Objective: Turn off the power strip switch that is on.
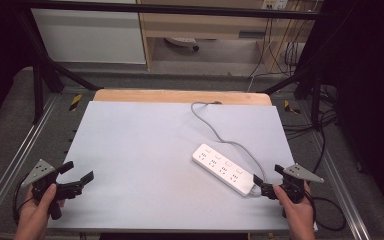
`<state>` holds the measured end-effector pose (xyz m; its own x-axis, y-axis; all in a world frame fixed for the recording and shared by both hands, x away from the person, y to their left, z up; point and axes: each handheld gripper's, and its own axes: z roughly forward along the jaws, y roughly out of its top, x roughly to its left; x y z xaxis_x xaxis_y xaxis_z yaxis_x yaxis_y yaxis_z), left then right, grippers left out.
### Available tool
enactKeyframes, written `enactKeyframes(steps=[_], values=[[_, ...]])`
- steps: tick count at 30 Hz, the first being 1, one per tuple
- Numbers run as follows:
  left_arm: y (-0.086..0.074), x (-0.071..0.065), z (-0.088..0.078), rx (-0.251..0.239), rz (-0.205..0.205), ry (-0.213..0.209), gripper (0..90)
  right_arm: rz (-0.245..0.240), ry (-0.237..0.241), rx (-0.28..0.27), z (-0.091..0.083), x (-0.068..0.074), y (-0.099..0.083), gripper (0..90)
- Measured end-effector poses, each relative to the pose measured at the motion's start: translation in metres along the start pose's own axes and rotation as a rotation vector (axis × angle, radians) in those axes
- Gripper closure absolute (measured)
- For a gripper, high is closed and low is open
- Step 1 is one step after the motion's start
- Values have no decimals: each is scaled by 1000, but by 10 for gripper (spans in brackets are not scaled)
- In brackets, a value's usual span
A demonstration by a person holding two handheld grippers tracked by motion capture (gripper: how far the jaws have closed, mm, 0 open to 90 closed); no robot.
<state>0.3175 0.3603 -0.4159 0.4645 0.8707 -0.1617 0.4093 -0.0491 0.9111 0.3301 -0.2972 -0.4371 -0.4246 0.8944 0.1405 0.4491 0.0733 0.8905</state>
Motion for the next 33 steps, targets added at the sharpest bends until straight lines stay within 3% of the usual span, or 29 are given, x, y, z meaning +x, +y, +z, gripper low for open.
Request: enactKeyframes(steps=[17, 23, 28, 33], values=[[0, -1, 1, 10, 8, -9, 82, 10, -22, -98, -6, 10, 18, 31], [-1, -2, 2, 10, 11, -10, 82, 29, -36, -120, -6, 13, 25, 28], [-1, -2, 1, 10, 12, -9, 83, 9, -52, -138, -6, 17, 32, 43], [-1, -2, 2, 13, 14, -10, 83, 18, -48, -140, -5, 20, 40, 42]])
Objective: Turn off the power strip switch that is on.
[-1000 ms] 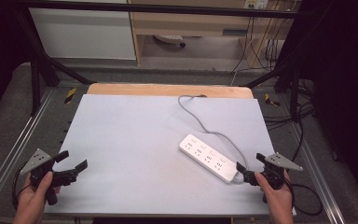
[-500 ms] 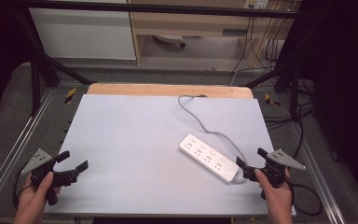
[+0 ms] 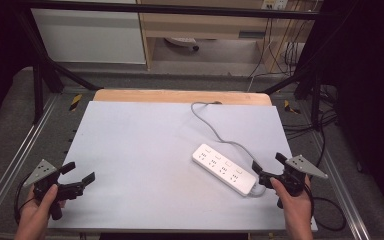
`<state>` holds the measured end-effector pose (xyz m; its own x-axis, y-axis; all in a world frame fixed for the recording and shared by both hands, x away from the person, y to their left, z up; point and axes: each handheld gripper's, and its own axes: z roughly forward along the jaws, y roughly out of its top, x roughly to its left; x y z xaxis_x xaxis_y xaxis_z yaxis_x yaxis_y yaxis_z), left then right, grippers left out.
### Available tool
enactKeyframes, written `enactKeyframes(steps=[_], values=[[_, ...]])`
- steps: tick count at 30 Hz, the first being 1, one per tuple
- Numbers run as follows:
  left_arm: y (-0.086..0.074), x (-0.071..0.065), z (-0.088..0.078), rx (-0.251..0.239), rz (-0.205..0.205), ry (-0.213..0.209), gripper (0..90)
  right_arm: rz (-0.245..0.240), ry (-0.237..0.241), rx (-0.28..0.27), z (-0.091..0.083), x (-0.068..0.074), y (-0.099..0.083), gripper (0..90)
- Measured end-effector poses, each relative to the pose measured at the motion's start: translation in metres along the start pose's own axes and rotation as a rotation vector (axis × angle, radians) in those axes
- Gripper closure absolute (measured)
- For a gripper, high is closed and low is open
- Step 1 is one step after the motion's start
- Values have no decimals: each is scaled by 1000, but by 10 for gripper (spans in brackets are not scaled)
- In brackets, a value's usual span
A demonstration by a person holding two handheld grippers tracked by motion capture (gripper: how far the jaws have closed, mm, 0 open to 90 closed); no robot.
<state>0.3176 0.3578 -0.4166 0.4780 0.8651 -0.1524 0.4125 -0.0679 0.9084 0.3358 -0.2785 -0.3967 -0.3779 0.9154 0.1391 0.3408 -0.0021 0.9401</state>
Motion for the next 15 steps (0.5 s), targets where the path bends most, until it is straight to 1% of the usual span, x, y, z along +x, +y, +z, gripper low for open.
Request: enactKeyframes(steps=[4, 7, 10, 15], values=[[0, -1, 1, 0, 0, -1, 83, 13, 16, 11, 4, 1, 6, 37], [0, -1, 1, 1, 1, 0, 83, 12, 25, 17, 7, 4, 8, 36], [0, -1, 0, 3, 2, 1, 84, -1, 24, 26, 11, 7, 10, 36], [0, -1, 1, 2, 2, 1, 84, -2, 18, 34, 17, 11, 12, 35]])
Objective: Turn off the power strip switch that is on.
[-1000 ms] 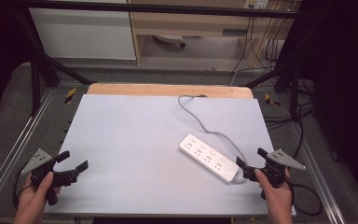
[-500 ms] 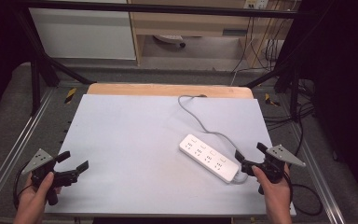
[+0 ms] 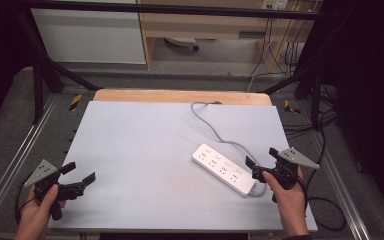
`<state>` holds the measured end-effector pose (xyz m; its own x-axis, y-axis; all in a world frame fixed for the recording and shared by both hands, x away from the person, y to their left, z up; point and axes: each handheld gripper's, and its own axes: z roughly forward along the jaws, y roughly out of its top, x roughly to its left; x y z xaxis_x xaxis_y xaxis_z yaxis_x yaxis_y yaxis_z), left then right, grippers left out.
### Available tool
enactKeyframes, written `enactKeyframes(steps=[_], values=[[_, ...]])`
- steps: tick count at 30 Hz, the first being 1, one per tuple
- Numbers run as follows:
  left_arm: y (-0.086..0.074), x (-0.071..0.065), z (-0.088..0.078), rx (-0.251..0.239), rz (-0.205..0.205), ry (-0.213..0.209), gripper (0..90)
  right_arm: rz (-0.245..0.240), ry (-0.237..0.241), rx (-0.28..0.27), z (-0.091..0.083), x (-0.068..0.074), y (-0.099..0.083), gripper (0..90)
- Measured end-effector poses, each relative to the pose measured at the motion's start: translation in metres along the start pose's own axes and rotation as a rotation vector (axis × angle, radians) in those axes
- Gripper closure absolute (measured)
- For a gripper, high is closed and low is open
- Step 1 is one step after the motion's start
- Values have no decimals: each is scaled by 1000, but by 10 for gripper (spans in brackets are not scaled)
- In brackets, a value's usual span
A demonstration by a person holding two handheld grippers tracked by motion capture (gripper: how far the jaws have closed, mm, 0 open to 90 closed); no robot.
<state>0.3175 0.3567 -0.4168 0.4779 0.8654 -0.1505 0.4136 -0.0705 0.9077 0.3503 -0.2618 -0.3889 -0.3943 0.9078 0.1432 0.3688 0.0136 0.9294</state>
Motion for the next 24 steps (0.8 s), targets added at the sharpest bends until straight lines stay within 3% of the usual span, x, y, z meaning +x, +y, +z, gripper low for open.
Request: enactKeyframes(steps=[10, 19, 24], values=[[0, 0, 0, 2, 1, 0, 84, -6, 8, -11, 6, 7, 4, 120], [0, -3, 2, 8, 14, -10, 85, -2, -23, -46, 2, 6, -1, 292], [1, -4, 2, 6, 13, -6, 85, -18, -20, -28, 4, 9, -3, 392]])
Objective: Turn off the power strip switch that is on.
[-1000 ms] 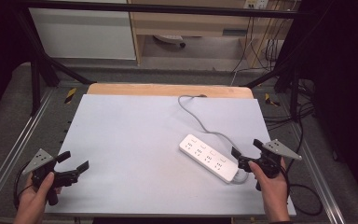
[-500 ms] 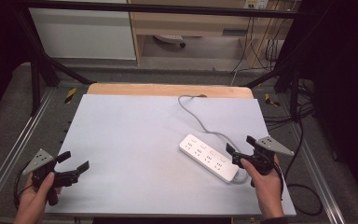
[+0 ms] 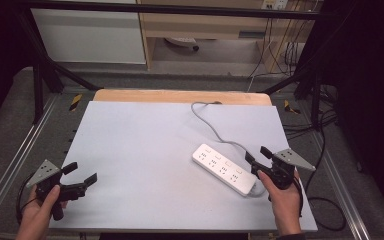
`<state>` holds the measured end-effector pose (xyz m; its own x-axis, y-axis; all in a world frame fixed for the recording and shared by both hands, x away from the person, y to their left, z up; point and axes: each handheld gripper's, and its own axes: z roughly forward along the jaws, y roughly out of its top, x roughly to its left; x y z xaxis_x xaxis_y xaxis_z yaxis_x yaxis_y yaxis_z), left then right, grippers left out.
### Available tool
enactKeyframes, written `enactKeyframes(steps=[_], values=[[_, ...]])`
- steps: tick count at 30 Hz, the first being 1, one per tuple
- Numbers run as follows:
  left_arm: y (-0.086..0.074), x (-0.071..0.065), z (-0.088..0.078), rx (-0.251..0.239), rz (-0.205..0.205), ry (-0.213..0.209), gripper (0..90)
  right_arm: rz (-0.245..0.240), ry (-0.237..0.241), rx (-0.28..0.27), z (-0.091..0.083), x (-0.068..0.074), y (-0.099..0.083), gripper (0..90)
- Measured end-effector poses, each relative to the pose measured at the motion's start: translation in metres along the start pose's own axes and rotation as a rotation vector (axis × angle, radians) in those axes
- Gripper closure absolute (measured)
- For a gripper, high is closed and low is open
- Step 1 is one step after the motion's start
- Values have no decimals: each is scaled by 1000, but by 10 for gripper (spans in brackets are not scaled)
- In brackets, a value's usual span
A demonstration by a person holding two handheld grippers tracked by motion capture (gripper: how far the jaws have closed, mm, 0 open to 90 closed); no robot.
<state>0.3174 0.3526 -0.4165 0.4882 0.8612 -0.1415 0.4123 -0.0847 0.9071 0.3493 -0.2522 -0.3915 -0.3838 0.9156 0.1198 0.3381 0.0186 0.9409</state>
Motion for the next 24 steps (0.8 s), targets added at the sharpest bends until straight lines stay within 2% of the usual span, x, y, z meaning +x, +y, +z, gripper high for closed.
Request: enactKeyframes(steps=[4, 5, 6, 11, 15, 20, 24], values=[[0, 0, 0, 5, 2, 0, 85, -13, 21, 16, 3, 5, 0, 446], [0, 0, 1, 5, 3, -2, 85, -24, 30, 23, 4, 8, -1, 494], [0, 0, 1, 5, 2, -2, 85, -24, 30, 23, 4, 8, -1, 494], [0, 0, 0, 6, 2, -3, 85, -46, 52, 40, 10, 14, -3, 610], [0, 0, 1, 6, 1, -2, 85, -54, 50, 38, 11, 15, -3, 657], [0, 0, 1, 7, 1, 0, 85, -59, 55, 45, 14, 16, -7, 771], [0, 0, 1, 6, 5, 0, 86, -57, 53, 43, 14, 16, -8, 813]])
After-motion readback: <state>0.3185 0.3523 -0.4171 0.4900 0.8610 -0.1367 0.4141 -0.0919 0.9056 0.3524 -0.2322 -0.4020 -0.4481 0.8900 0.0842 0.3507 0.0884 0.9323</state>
